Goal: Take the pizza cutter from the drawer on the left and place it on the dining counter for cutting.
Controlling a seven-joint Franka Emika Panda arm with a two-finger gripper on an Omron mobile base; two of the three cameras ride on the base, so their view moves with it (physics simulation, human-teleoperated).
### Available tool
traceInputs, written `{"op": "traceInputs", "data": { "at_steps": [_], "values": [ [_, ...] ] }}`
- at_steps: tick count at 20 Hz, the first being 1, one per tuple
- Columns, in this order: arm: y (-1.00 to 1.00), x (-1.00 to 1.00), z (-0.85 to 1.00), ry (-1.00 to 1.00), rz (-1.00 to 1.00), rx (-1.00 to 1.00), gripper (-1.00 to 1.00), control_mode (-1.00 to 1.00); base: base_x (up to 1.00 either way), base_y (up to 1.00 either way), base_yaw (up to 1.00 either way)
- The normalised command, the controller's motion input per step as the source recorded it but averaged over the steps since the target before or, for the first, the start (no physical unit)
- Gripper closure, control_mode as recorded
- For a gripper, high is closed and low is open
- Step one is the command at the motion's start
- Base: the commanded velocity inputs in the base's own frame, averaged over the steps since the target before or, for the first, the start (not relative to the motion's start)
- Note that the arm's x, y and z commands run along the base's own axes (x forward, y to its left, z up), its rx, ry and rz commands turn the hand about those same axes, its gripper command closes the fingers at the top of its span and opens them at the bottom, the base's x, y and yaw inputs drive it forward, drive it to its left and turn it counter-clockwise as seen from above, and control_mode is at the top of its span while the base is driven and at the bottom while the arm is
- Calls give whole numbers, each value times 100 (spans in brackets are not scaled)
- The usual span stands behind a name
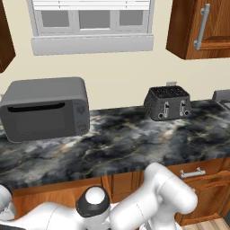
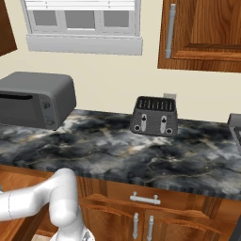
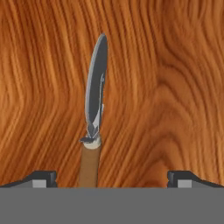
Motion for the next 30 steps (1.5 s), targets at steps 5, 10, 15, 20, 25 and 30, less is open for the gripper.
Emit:
{"op": "traceInputs", "data": {
  "at_steps": [5, 10, 15, 20, 25, 30],
  "values": [
    [0, -6, -22, -11, 5, 0, -100, -100, 0, 0, 0],
    [0, -10, -3, -1, 4, 0, -100, -100, 0, 0, 0],
    [0, 0, 0, 0, 2, 0, -100, -100, 0, 0, 0],
    [0, 0, -1, 0, 1, 0, -100, -100, 0, 0, 0],
    [0, 0, -4, 0, 0, 0, -100, -100, 0, 0, 0],
    [0, 0, -20, 0, 0, 0, -100, -100, 0, 0, 0]
  ]
}}
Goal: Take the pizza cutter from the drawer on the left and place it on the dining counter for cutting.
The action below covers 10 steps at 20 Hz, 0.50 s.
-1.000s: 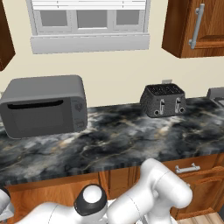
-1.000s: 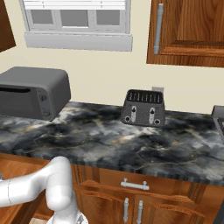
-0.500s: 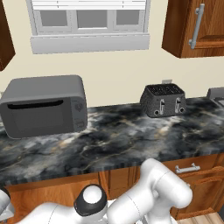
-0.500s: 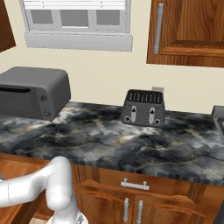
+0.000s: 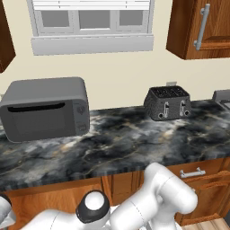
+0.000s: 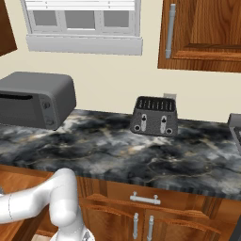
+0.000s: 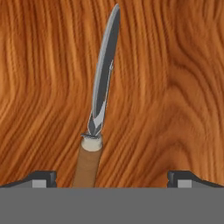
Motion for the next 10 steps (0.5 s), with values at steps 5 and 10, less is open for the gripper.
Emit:
{"op": "traceInputs", "data": {
  "at_steps": [5, 10],
  "values": [
    [0, 0, -20, 0, 1, 0, -100, -100, 0, 0, 0],
    [0, 0, -13, 0, 1, 4, -100, -100, 0, 0, 0]
  ]
}}
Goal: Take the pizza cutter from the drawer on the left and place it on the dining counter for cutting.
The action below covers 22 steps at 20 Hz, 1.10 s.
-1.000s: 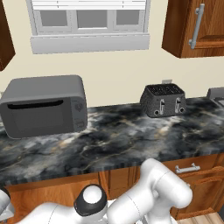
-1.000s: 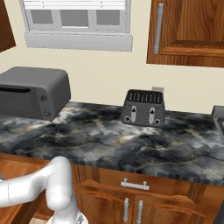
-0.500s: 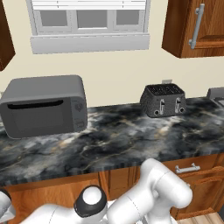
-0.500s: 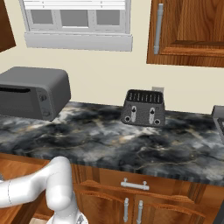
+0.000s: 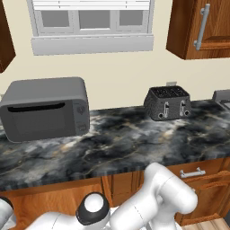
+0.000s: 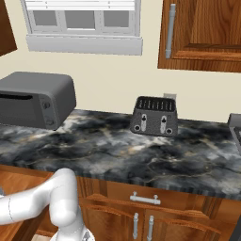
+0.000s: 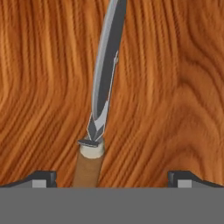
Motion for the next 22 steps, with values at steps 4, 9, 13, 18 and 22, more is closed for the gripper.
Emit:
{"op": "traceInputs", "data": {
  "at_steps": [4, 9, 13, 18, 22],
  "values": [
    [0, 0, -5, 0, 0, 9, -100, -100, 0, 0, 0],
    [0, 0, -17, 0, 0, 10, -100, -100, 0, 0, 0],
    [0, 0, -31, 0, 0, 6, -100, -100, 0, 0, 0],
    [0, 0, -28, 0, 0, 2, -100, -100, 0, 0, 0],
    [2, 0, -14, 0, 0, 0, -100, -100, 0, 0, 0]
  ]
}}
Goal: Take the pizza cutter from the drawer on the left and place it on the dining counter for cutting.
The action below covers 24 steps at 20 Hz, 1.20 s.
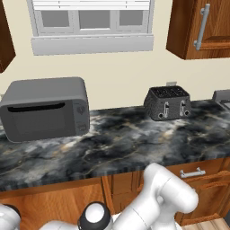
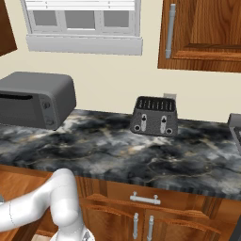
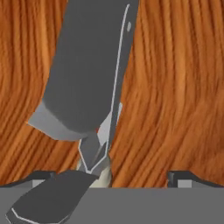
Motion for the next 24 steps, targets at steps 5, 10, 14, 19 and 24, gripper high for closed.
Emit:
{"op": "traceInputs", "data": {
  "at_steps": [5, 10, 14, 19, 24],
  "values": [
    [4, 0, -7, 0, 0, 0, -100, -100, 0, 0, 0],
    [3, 0, -4, 0, 0, 0, -100, -100, 0, 0, 0],
    [0, 0, 0, 0, 0, 0, -100, -100, 0, 0, 0],
    [0, 0, -8, 0, 0, 0, -100, -100, 0, 0, 0],
    [0, 0, -2, 0, 0, 0, -100, -100, 0, 0, 0]
  ]
}}
